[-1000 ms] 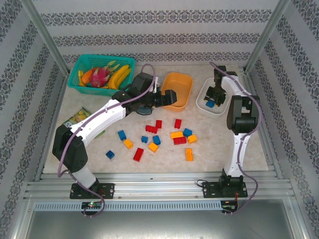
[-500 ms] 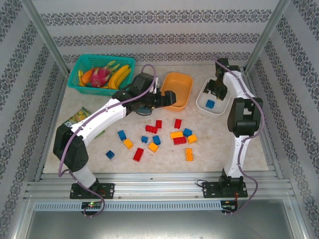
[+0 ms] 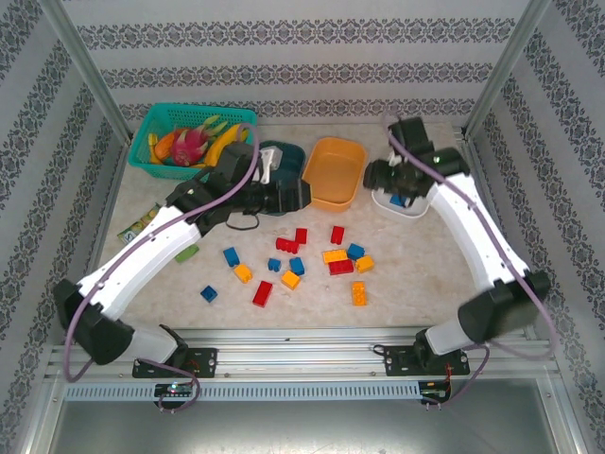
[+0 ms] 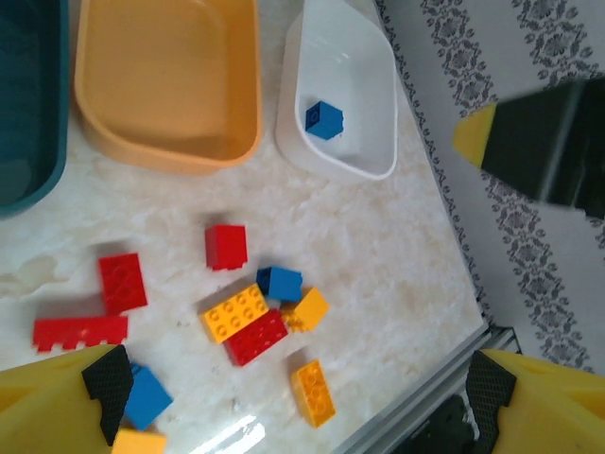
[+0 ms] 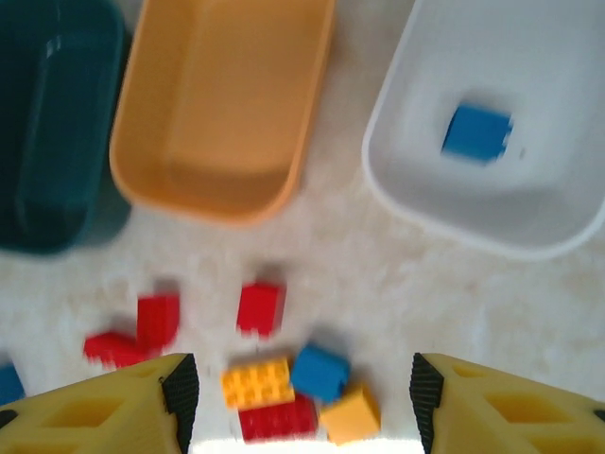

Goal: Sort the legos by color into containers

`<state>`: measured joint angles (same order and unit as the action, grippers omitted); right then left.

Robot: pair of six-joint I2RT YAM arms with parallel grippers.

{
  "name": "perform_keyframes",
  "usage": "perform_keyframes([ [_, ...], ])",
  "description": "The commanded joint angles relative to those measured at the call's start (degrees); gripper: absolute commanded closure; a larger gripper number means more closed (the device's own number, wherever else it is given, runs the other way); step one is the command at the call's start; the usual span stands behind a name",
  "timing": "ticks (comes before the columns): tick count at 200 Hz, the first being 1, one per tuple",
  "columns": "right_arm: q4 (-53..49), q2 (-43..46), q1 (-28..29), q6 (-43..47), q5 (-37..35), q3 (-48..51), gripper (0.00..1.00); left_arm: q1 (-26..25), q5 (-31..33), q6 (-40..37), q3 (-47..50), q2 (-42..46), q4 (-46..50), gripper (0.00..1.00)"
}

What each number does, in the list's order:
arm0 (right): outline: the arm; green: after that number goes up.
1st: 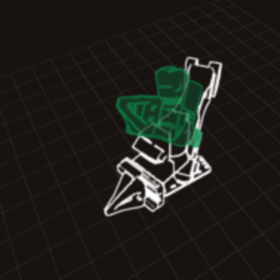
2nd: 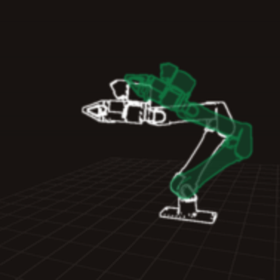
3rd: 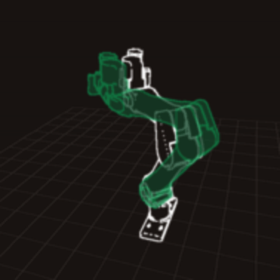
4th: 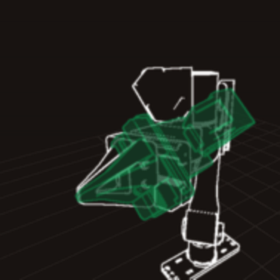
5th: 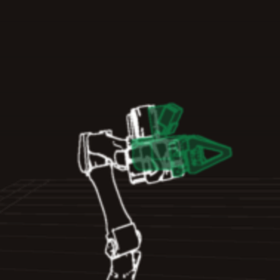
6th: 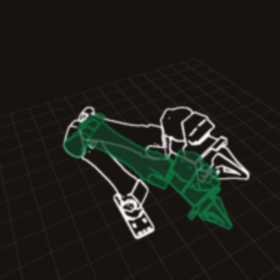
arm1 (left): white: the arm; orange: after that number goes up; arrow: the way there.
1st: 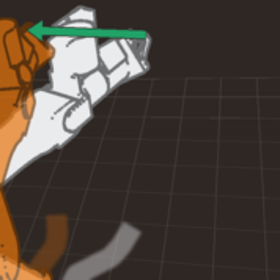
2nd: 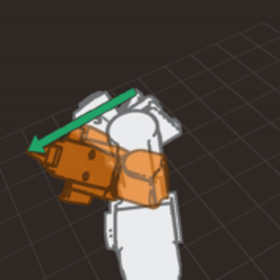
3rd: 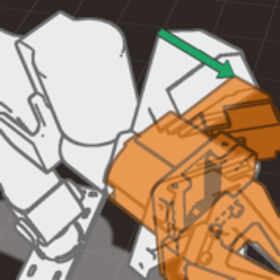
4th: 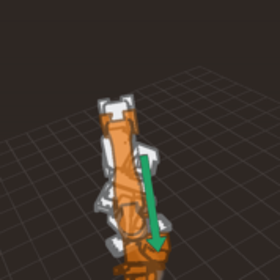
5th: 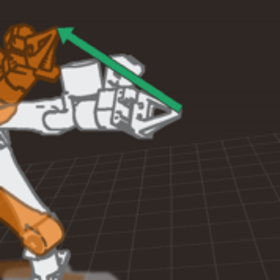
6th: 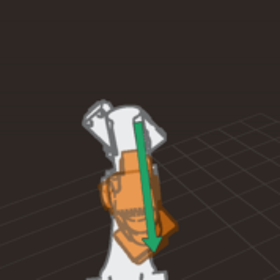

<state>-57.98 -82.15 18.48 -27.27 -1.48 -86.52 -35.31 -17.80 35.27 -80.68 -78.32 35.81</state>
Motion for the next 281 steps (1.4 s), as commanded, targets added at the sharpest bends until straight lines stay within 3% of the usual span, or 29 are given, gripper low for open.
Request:
perform_keyframes([
  [1, -5.0, 6.2, 4.6, -4.9, -4.1, 9.4, 0.36, -1.4, -1.5, -3.3, 6.2, 3.9, 4.8, 0.07],
  [33, -4.9, 14.6, 12.9, -12.1, -2.2, 23.2, 0.36, -3.4, -3.2, -2.1, 15.9, 10.4, 4.1, 0.07],
  [64, -1.7, 14.2, 20.4, -16.0, 1.3, 33.6, 0.33, -6.3, -3.8, -0.6, 26.0, 16.0, 1.0, 0.08],
  [99, 5.4, 10.1, 21.3, -16.6, 6.3, 41.6, 0.32, -9.1, -4.5, 1.1, 33.3, 19.7, -2.7, 0.08],
  [195, 12.6, -2.9, 21.0, -13.3, 4.8, 39.9, 0.35, -13.5, -0.5, 2.1, 37.0, 20.2, -2.7, 0.08],
  [281, 12.8, -5.3, 20.9, -11.8, 3.1, 39.2, 0.66, -13.6, 0.8, 3.3, 37.0, 20.7, -3.4, 0.09],
])
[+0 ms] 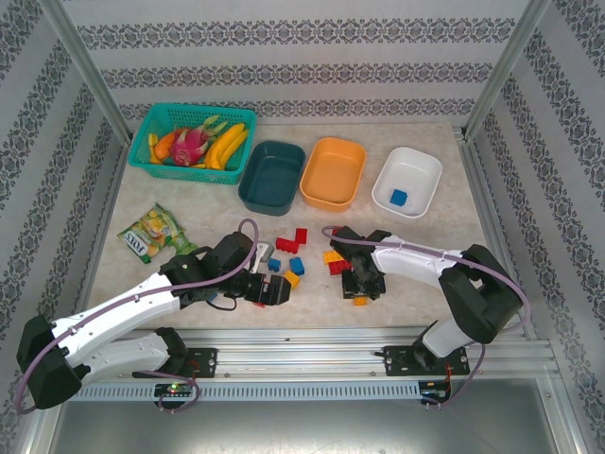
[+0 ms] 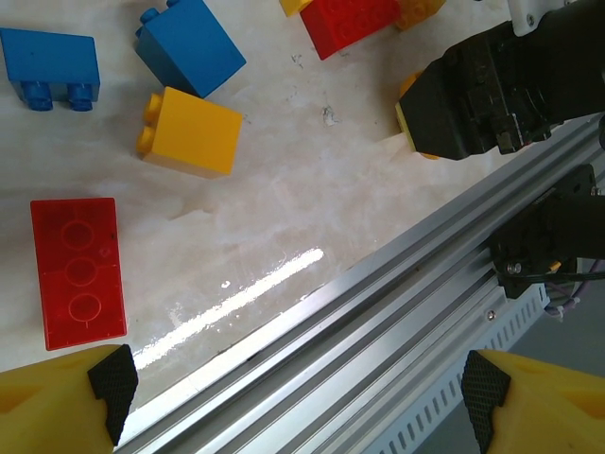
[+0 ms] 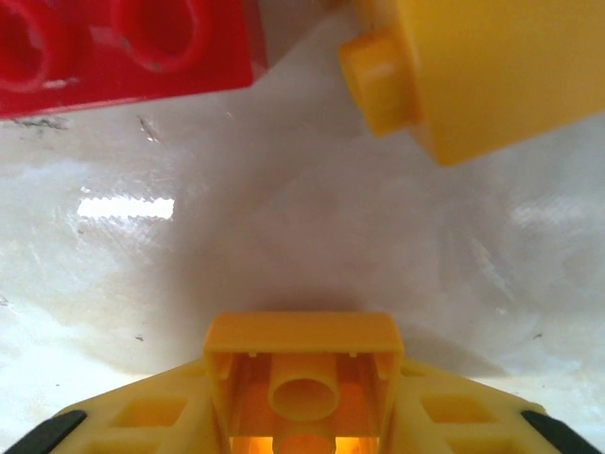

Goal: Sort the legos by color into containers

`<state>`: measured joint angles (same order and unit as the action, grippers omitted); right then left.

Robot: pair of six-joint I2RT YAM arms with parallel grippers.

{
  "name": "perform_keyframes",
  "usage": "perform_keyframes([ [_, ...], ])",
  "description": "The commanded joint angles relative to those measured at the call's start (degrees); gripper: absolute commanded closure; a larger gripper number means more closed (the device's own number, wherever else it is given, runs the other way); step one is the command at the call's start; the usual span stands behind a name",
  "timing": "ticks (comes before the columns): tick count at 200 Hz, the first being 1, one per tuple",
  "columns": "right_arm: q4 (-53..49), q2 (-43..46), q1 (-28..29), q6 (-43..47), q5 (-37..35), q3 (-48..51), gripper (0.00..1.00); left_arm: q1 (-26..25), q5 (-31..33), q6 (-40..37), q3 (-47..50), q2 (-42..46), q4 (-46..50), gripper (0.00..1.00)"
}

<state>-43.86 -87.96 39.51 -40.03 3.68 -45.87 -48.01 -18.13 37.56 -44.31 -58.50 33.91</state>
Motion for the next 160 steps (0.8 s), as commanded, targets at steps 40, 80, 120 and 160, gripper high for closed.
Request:
perform_keyframes([
  [40, -8.7, 5.3, 1.0, 2.1, -6.0, -9.1, 0.7, -0.9, 2.8, 3.5, -2.0, 1.4, -2.8, 0.08],
  [80, -12.0, 1.9, -2.3, 5.7, -5.8, -24.8, 0.7, 4.5, 1.0, 6.2, -8.6, -3.3, -5.2, 0.05],
  [120, -13.0, -10.9, -7.6, 10.3, -3.9, -42.9, 0.73, 13.8, -5.0, 5.7, -16.7, -10.6, -8.5, 0.05],
  [160, -14.2, -21.0, -9.8, 12.8, -3.1, -56.1, 0.74, 19.0, -4.8, 3.5, -23.9, -17.4, -7.9, 0.05],
])
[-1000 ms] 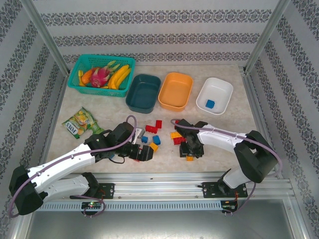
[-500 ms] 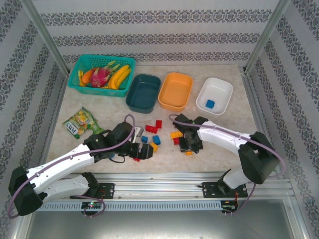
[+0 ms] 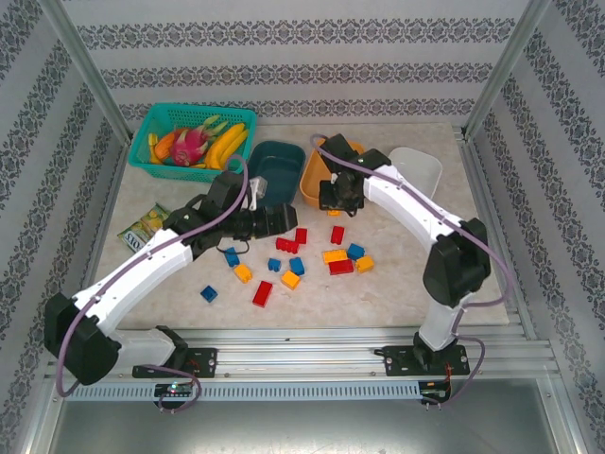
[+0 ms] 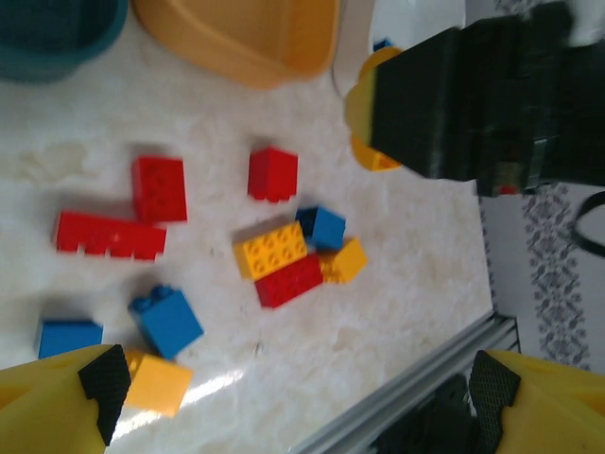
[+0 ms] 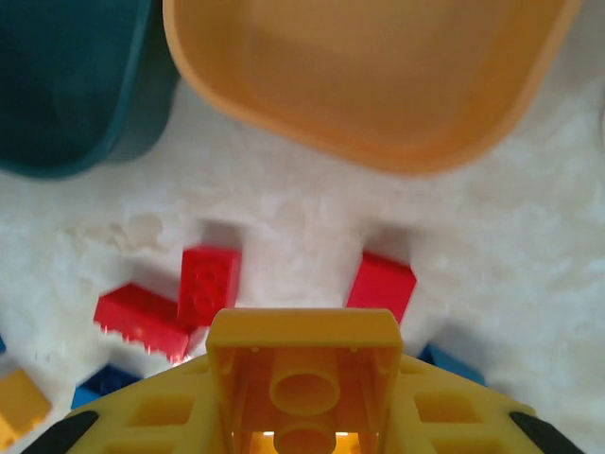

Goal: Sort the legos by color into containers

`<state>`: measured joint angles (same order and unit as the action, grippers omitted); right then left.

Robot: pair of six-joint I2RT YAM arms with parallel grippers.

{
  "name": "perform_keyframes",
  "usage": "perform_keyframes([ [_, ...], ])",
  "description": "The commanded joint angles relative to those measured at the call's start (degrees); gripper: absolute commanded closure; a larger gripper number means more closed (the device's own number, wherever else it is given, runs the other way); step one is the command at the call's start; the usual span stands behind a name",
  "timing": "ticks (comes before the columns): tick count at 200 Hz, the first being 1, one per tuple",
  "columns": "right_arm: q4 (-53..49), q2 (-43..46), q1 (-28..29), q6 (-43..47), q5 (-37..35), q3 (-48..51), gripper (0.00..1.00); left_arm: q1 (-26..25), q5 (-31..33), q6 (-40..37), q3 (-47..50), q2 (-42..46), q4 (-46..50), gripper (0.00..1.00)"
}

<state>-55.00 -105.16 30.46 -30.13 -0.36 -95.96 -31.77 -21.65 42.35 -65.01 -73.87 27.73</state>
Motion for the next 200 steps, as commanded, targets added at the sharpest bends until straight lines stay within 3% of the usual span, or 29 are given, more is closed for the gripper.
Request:
perform_keyframes([
  [1, -3.0, -4.0, -0.7, 2.9, 1.1, -6.3, 0.74, 2.8, -1.2, -1.2, -3.2, -2.1, -1.7, 0.05],
  [62, -2.6, -15.1, -0.3, 1.4, 3.0, -17.8, 0.75, 8.7, 1.1, 2.4, -3.5, -5.8, -4.4, 0.06],
  [120, -1.1, -23.8, -4.8, 0.6, 1.5, -23.7, 0.75, 8.8, -1.6, 2.7, -4.4, -8.3, -6.4, 0.06],
  [200, -8.2, -40.9, -10.0, 0.7, 3.3, -41.5, 0.71, 8.8, -3.0, 2.2, -7.0, -9.9, -5.2, 0.07],
])
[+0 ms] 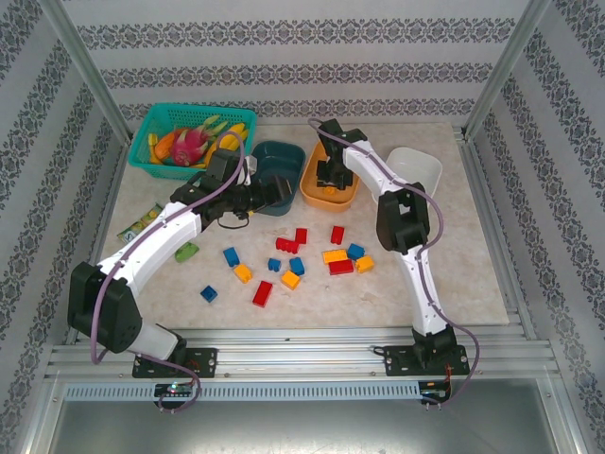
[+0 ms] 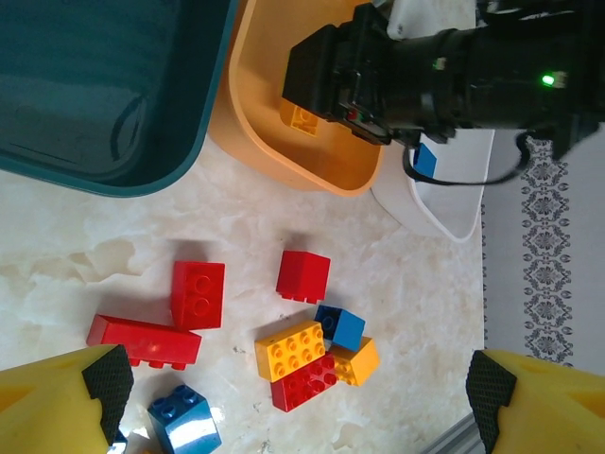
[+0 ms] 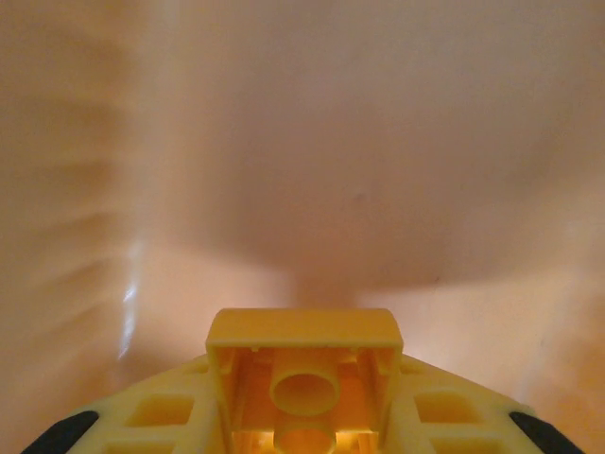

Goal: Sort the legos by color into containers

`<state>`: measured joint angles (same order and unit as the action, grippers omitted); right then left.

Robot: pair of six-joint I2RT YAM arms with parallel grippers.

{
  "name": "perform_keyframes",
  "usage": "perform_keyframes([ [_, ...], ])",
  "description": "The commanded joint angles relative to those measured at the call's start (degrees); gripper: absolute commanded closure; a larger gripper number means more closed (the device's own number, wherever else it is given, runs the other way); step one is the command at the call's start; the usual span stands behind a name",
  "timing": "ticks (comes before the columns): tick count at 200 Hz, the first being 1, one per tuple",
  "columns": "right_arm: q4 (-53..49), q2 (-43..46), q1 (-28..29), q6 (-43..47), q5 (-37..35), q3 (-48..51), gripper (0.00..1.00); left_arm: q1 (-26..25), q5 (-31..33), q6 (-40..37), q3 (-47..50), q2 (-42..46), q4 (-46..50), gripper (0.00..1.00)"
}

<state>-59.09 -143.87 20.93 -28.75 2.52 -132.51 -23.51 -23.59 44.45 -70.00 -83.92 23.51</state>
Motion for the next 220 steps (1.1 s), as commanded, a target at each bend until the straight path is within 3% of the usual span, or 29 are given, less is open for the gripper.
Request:
perform_keyframes([
  [1, -4.3, -2.4, -0.5, -0.7, 0.4, -5.1, 0.71, 0.5, -1.0, 0.1, -2.0, 0.2, -1.0, 0.07],
  [17, -5.6, -4.2, -0.9, -0.8, 0.7, -7.6, 0.67, 0.6, -1.2, 0.3, -1.6, 0.5, -0.7, 0.07],
  [39, -6.3, -5.1, -0.9, -0.8, 1.2, -9.5, 0.51, 0.6, -0.9, 0.1, -1.0, 1.4, -0.1, 0.07],
  [55, -6.3, -4.1, -0.8, -0.7, 1.2, -10.4, 0.44, 0.6, -0.8, -0.2, -0.8, 1.9, 0.5, 0.07],
  [110, -5.8, 8.7, 1.5, 1.0, -1.2, -8.7, 0.44, 0.6, 0.8, 0.0, -0.3, 5.6, 6.1, 0.08],
  [128, -1.0, 18.9, 3.9, 1.9, -2.5, 2.8, 0.45, 0.4, 1.3, 0.1, 1.3, 8.7, 9.6, 0.08],
  [164, 14.0, 43.4, 10.3, 2.0, -2.0, 36.5, 0.45, -2.2, 2.0, -5.1, 7.2, 16.5, 19.4, 0.1],
  [190, 23.5, 59.7, 15.5, 1.7, 2.9, 59.7, 0.44, -6.5, 4.5, -8.1, 13.6, 21.5, 25.4, 0.13],
  [220, 29.3, 74.2, 20.5, 1.1, 12.7, 80.0, 0.36, -11.7, 4.8, -5.7, 22.4, 25.1, 24.1, 0.15],
])
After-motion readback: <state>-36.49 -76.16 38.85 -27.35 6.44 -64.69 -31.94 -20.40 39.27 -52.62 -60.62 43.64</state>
